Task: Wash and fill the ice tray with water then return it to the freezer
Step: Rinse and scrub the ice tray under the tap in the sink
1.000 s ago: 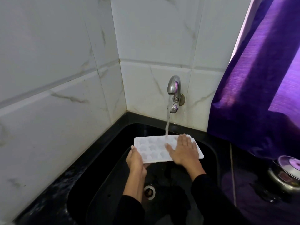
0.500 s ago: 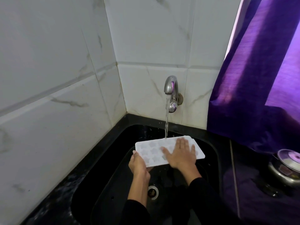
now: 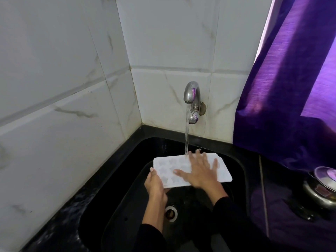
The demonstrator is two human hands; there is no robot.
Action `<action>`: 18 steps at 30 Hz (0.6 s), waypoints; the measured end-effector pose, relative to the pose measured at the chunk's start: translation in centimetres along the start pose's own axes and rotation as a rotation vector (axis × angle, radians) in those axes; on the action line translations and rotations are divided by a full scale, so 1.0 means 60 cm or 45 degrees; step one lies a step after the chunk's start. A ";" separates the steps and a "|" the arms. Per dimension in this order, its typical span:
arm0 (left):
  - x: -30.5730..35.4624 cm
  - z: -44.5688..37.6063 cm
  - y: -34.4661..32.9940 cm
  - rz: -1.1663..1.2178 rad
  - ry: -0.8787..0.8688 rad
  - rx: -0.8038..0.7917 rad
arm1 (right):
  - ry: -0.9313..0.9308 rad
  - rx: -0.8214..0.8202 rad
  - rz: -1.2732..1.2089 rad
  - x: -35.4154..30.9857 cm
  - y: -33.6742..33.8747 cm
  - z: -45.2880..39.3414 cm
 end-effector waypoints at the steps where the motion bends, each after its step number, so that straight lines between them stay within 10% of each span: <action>1: -0.002 -0.001 0.004 0.009 0.000 -0.001 | -0.066 -0.011 -0.021 0.023 0.007 -0.002; 6: -0.018 0.000 0.008 0.045 -0.006 -0.047 | -0.175 -0.072 -0.239 0.069 0.036 -0.003; 18: -0.079 -0.003 -0.033 0.496 0.445 -0.255 | -0.137 0.526 -0.226 0.076 0.056 0.035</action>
Point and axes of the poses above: each hand's wrist, its own z-axis away from the middle knuckle, its own y-axis out of the back of the hand, x = y × z, the point moved 10 cm from there along -z, towards the middle knuckle, and after that the axes turned 12 degrees about -x, right-handed, at the moved point
